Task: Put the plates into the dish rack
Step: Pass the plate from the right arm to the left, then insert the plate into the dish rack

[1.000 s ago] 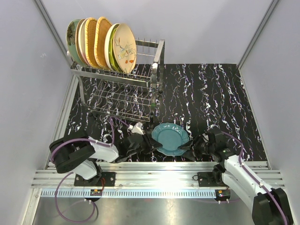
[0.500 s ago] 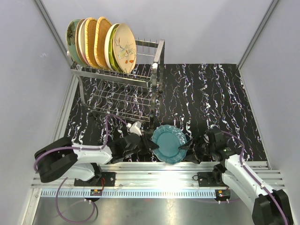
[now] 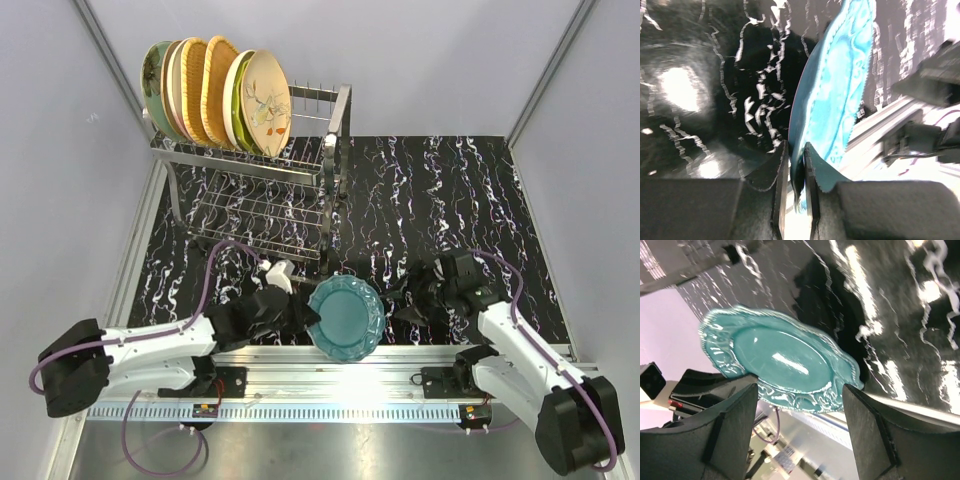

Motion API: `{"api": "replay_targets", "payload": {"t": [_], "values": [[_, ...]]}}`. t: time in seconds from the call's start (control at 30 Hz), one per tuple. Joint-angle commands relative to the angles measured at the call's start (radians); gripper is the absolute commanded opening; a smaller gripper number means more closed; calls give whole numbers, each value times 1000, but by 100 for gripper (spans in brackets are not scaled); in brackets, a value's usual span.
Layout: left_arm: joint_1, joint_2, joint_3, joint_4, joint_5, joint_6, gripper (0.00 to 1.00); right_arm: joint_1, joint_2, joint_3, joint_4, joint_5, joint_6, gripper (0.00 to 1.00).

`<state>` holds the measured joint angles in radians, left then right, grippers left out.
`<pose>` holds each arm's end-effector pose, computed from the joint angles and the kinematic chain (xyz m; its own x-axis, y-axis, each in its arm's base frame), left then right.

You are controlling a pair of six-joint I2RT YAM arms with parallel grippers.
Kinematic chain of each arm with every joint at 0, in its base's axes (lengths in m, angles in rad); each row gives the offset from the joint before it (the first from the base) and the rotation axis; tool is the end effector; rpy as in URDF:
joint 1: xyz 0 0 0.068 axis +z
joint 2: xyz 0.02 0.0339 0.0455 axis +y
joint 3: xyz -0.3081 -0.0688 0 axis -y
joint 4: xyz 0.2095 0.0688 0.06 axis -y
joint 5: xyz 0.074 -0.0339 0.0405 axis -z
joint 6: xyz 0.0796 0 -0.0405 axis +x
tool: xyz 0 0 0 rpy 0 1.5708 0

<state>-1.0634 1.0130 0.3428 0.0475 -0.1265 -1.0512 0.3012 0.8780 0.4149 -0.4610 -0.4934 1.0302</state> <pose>0.0975 -0.1547 0.2026 -0.8501 -0.2430 -0.4672 0.1598 0.7263 -0.6686 0.1075 0.0729 0.1957 -0.8499 0.5267 0.0140 0.3787 0.5923 0.7112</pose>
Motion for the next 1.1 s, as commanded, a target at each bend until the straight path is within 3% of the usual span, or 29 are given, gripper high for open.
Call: {"api": "replay_targets", "payload": {"t": [0.0,0.17,0.37,0.7,0.83,1.07], "values": [[-9,-62,106,-32,-35,106,0,6,36,102,12,58,-84,75],[-12,-149,174,-203,-54,184,0,3,87,200,-7,93,-130,74],[-12,-281,248,-360,-130,249,0,3,101,208,21,128,-142,74],[-12,-347,380,-497,-197,352,0,3,162,160,99,92,-145,74],[-12,-356,449,-460,-127,468,0,3,168,122,136,63,-118,73],[-12,-199,812,-692,-217,588,0,3,125,-5,309,-40,-45,70]]}}
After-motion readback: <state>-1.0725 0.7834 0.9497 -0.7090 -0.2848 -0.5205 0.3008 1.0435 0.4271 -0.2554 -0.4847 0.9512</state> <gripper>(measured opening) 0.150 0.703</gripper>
